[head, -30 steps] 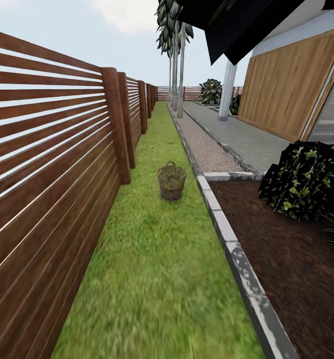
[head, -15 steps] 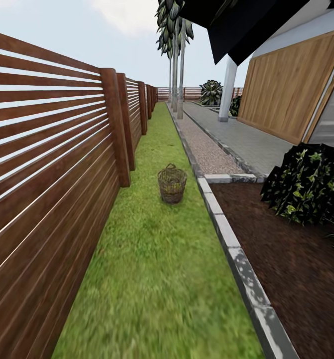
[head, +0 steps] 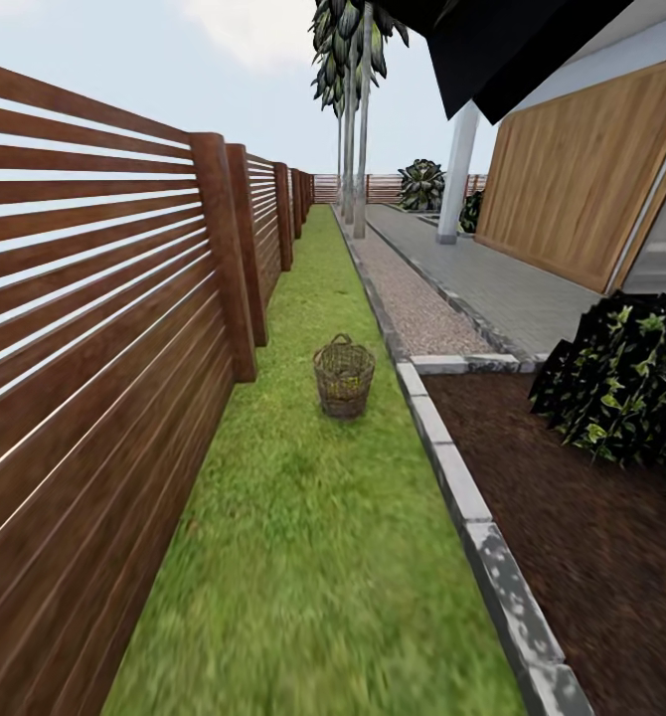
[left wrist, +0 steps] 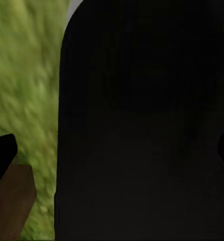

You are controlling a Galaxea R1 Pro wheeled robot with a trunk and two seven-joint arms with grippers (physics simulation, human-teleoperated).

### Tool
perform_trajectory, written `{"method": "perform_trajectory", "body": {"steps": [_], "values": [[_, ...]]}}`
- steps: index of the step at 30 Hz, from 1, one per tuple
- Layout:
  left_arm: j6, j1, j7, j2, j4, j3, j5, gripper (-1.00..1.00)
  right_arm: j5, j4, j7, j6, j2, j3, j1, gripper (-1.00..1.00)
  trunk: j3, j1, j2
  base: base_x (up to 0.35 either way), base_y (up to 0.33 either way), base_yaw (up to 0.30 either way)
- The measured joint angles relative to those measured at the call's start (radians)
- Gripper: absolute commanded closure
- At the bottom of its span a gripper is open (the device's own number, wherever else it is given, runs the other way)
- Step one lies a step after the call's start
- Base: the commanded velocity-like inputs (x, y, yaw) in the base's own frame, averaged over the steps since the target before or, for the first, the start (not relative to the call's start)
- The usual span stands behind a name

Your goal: Take the three Easter eggs out of the wicker basket on the lawn in the garden, then place them on the lawn next to a single tree (choose any tree) so that all three eggs are next to the same tree and none are left in the basket.

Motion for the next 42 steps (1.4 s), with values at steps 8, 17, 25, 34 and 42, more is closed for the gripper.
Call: {"method": "perform_trajectory", "body": {"steps": [8,17,25,34,42], "values": [[0.15,-0.191,-0.002,-0.01,-0.058,0.001,0.031,-1.0,-0.006,-0.003,-0.001,0.11,-0.001,0.0,-0.09,-1.0,0.0,0.0,0.0,0.328,0.0,0.0],[0.155,-0.193,-0.001,-0.019,-0.091,0.002,0.032,-1.0,-0.008,-0.003,-0.001,0.113,0.0,-0.002,-0.111,-1.0,0.0,0.0,0.0,0.328,0.0,0.0],[0.155,-0.208,0.0,-0.026,-0.098,-0.001,0.033,-1.0,-0.008,-0.003,-0.001,0.113,-0.002,-0.002,-0.121,-1.0,0.0,0.0,0.0,0.329,0.0,0.0],[0.157,-0.263,0.003,-0.027,-0.099,-0.001,0.047,-1.0,-0.003,-0.007,-0.001,0.112,-0.002,-0.002,-0.142,-1.0,0.0,0.0,0.0,0.329,0.0,0.0],[0.199,-0.299,0.003,-0.024,-0.099,0.001,0.064,-1.0,-0.002,-0.045,0.0,0.112,-0.002,-0.002,-0.142,-1.0,0.0,0.0,0.0,0.329,0.0,0.0]]}}
